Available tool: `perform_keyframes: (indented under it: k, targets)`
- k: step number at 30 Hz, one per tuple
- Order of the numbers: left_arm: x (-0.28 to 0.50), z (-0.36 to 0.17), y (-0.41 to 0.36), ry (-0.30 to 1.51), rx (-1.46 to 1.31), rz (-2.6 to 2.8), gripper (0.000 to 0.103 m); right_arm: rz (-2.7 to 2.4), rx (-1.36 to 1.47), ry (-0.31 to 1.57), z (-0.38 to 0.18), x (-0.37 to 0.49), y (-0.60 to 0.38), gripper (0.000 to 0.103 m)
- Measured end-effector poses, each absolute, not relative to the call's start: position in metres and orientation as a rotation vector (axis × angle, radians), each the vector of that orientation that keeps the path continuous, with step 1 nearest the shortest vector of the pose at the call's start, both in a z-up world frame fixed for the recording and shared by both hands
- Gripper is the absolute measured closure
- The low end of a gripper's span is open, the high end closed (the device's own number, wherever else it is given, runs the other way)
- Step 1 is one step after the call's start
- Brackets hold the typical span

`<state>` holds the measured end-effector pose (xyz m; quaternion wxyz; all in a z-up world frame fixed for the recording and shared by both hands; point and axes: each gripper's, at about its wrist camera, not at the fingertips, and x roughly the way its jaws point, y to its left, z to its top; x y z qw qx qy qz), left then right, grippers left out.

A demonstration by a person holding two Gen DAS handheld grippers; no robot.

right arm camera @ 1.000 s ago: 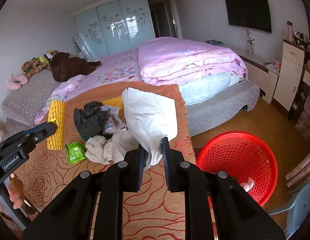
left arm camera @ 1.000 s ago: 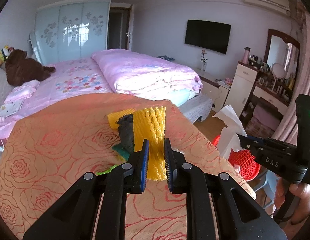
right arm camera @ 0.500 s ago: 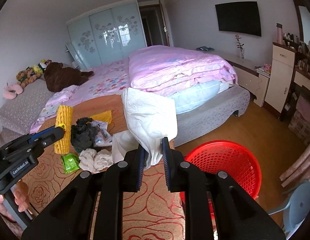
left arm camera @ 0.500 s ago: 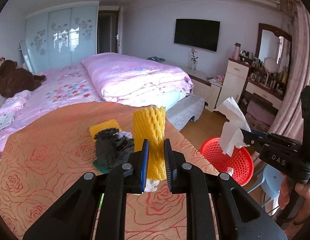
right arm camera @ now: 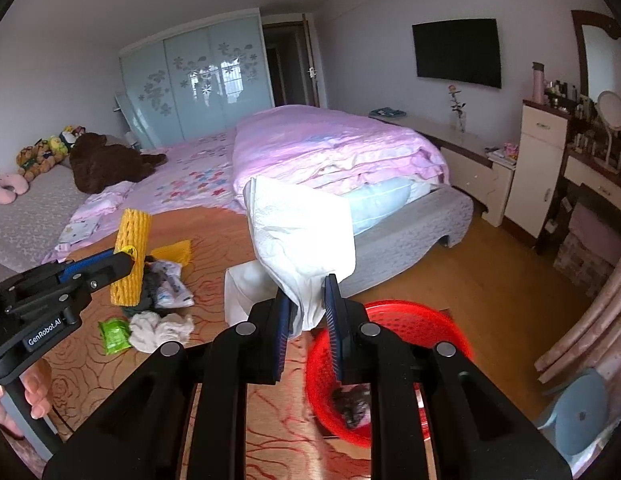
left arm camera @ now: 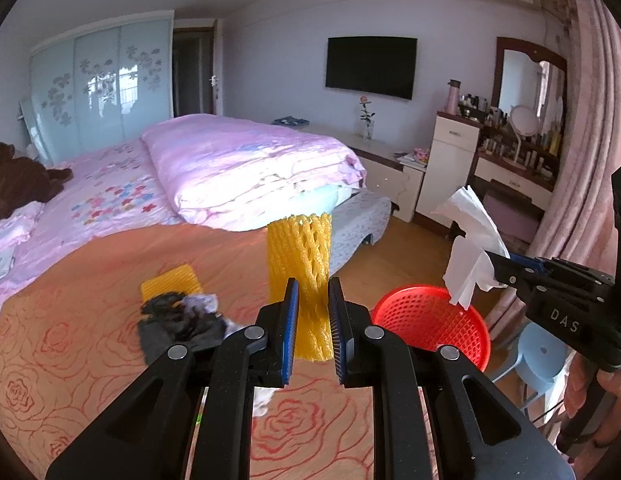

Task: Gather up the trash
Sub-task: 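Lift both held items and carry them over the red basket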

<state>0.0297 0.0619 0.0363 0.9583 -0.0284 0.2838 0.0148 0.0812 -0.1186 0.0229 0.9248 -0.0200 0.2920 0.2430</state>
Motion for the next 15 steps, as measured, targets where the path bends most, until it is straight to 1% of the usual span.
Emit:
perform_keyframes:
  k: [6,15]
  targets:
    - [0.046,0.036,0.042,0.585,-0.057,-0.020,0.089,0.453,-0.020,0.598,0.022,0.087,-0.142,0.086]
    - [0.067,0.026,0.008,0.622,-0.029,-0.079,0.089,0.392,0.061,0.642,0.002,0.098,-0.172,0.086]
